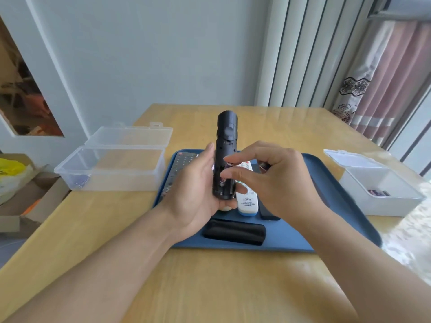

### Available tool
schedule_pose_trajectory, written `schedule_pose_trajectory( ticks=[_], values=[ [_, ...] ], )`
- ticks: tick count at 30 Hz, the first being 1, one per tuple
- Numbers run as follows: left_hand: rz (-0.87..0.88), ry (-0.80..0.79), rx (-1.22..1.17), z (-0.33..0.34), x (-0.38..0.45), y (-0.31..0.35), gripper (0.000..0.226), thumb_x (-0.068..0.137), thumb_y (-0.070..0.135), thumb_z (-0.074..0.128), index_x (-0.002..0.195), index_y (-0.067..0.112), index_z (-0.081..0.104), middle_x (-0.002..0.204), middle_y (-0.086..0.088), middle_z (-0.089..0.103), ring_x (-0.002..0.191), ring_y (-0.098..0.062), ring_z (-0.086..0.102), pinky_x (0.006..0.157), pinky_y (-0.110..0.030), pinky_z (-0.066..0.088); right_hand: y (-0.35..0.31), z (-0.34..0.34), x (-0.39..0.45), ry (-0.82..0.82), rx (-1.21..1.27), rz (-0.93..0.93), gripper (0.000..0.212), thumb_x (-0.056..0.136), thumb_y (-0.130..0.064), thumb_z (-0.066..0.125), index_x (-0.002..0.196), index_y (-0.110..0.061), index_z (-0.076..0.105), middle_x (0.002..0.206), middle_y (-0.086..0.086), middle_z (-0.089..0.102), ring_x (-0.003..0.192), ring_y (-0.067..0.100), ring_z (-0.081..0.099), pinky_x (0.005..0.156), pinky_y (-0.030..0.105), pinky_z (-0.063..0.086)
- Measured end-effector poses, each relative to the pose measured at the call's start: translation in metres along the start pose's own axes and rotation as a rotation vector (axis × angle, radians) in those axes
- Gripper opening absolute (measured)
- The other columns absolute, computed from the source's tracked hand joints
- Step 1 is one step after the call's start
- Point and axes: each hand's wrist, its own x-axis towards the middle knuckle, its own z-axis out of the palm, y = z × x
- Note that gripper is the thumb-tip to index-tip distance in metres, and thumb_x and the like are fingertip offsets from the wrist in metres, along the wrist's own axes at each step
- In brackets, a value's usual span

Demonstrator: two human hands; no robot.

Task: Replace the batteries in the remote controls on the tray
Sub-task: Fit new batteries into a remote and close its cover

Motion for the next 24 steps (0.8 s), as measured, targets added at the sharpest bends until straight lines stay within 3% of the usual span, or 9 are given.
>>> schedule_pose_trajectory(
  ticks=[3,7,9,13,19,21,24],
  values=[
    [-0.018,-0.032,-0.042,-0.001,0.001,0.0,0.051,0.107,0.053,0.027,0.12,0.02,0.063,0.096,-0.004,0.058,0.082,-0.021,0.05,0.067,-0.032,0.038,0.005,0.004,0.005,-0.02,-0.014,0.033,0.017,0.071,-0.021,0.089,0.086,-0.022,0.081,0.075,-0.004,0.061,0.049,0.0,0.051,0.052,0.004,0.038],
    [-0.036,-0.053,-0.053,0.0,0.001,-0.002,0.052,0.107,0.052,0.027,0.134,0.021,0.06,0.094,-0.002,0.063,0.081,-0.021,0.058,0.072,-0.032,0.046,0.013,0.002,0.007,0.013,-0.068,0.022,0.027,0.065,-0.032,0.092,0.086,-0.033,0.075,0.06,-0.01,0.038,0.051,0.005,0.038,0.052,0.011,0.034],
    [-0.041,-0.048,-0.039,0.001,0.001,-0.003,0.051,0.107,0.05,0.028,0.139,0.022,0.056,0.094,-0.005,0.062,0.082,-0.022,0.06,0.069,-0.031,0.05,0.014,-0.001,0.008,0.023,-0.099,0.009,0.041,0.061,-0.04,0.093,0.089,-0.034,0.065,0.059,-0.01,0.031,0.051,0.008,0.032,0.05,0.021,0.037],
    [0.001,0.014,0.108,0.0,0.001,-0.007,0.037,0.109,0.036,0.034,0.139,0.023,0.051,0.106,-0.014,0.058,0.082,-0.023,0.062,0.053,-0.028,0.045,0.012,-0.008,0.01,0.003,-0.226,-0.021,0.058,0.055,-0.055,0.089,0.096,-0.035,0.054,0.063,-0.01,0.033,0.054,0.008,0.033,0.053,0.02,0.029],
    [0.01,0.046,0.011,0.001,0.002,-0.01,0.034,0.109,0.021,0.038,0.135,0.015,0.057,0.097,-0.013,0.061,0.077,-0.023,0.06,0.064,-0.031,0.041,0.013,-0.01,0.008,0.004,-0.275,-0.026,0.062,0.05,-0.064,0.084,0.097,-0.038,0.052,0.062,-0.009,0.034,0.054,0.008,0.034,0.055,0.028,0.03],
    [0.008,0.039,-0.02,0.002,0.002,-0.01,0.033,0.109,0.021,0.038,0.132,0.013,0.059,0.095,-0.009,0.067,0.082,-0.024,0.064,0.071,-0.034,0.045,0.013,-0.011,0.009,-0.003,-0.262,-0.014,0.062,0.05,-0.065,0.084,0.096,-0.039,0.052,0.062,-0.01,0.035,0.054,0.007,0.036,0.056,0.029,0.038],
    [0.003,0.037,-0.08,0.002,0.002,-0.01,0.032,0.108,0.019,0.039,0.132,0.011,0.059,0.108,-0.008,0.076,0.094,-0.026,0.072,0.082,-0.041,0.057,0.013,-0.011,0.009,-0.013,-0.249,0.002,0.061,0.051,-0.069,0.081,0.096,-0.039,0.052,0.063,-0.013,0.037,0.056,0.007,0.044,0.071,0.045,0.058]
  ],
)
